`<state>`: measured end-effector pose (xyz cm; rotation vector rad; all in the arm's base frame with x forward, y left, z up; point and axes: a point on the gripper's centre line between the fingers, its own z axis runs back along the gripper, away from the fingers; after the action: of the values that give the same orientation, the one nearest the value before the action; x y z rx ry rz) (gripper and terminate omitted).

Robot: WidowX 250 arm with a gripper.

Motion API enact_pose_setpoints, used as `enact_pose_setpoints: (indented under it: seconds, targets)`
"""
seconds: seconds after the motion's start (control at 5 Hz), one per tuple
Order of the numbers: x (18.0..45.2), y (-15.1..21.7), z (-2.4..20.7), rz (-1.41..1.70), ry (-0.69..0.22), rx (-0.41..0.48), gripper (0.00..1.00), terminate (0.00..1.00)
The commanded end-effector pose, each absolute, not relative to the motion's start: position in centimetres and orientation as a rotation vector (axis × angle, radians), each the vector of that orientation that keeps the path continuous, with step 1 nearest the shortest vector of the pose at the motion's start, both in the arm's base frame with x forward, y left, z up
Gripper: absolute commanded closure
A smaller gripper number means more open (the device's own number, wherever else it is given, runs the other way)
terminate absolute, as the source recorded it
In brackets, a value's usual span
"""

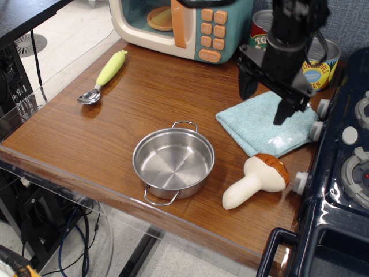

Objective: Press down and slide the blue cloth next to the spoon.

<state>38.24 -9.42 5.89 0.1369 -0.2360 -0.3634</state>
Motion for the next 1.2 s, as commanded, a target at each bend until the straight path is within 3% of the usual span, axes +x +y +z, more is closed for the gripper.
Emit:
enact_pose_setpoints:
  seconds: [0.0, 0.2, 0.6, 1.0]
  targets:
    - [40.6, -9.9, 4.5, -0.378, -0.237, 0.128, 0.0, 0.0]
    - [40.4, -9.3, 3.0, -0.36, -0.183, 0.083, 0.0, 0.0]
    - [39.9, -5.9, 1.8, -0.294, -0.156, 0.079, 0.0, 0.0]
    - [39.9, -1.1, 2.3, -0.167, -0.15, 0.149, 0.0, 0.0]
